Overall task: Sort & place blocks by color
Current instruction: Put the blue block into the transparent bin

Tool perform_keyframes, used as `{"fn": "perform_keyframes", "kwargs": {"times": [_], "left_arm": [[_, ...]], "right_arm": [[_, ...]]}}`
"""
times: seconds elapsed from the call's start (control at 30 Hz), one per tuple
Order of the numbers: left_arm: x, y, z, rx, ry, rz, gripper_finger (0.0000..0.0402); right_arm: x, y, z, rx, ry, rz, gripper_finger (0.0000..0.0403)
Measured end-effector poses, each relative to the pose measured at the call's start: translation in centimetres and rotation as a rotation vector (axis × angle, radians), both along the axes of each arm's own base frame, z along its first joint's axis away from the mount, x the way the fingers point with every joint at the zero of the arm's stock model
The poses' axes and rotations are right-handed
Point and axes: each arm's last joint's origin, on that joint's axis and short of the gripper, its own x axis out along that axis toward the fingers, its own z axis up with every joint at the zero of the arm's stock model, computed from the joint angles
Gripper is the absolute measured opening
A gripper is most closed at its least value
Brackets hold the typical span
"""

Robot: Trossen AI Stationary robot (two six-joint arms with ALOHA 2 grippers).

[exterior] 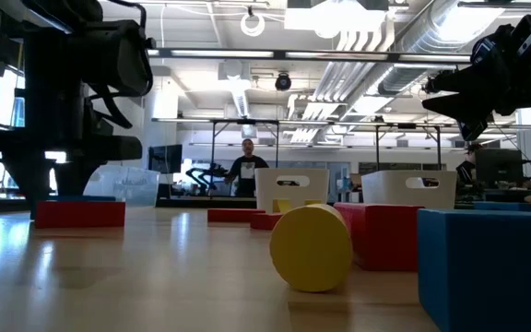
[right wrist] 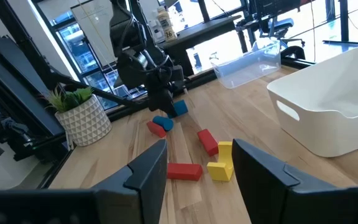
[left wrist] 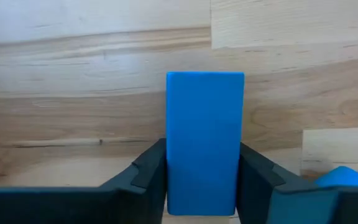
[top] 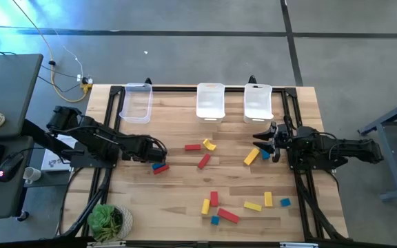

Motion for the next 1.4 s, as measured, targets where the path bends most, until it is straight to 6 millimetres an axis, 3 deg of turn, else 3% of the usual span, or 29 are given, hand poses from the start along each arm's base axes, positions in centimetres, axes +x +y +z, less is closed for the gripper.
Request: {"fn": "perform_keyframes", "kwargs": {"times": [0.3, 0.73, 1.1, 1.4], "left_arm": [[0.1, 0.0, 1.0, 0.011, -0.088, -0.004, 0.0104], [0.0, 1.7, 6.4, 0.360, -0.463, -0.050, 0.0105], [-1.4, 6.0, 10.4, 0.575, -0.577, -0.156, 0.0107], [-2.9, 10.3, 13.3, 0.632, -0.463, -0.249, 0.0109]], "right_arm": [[0.0, 0.0, 0.0, 0.000, 0.000, 0.000, 0.0167], [0.0, 0.0, 0.0, 0.000, 0.000, 0.000, 0.0167], [0.0, 0.0, 0.0, 0.000, 0.000, 0.000, 0.0167], [0.0, 0.0, 0.0, 0.000, 0.000, 0.000, 0.0167]]}}
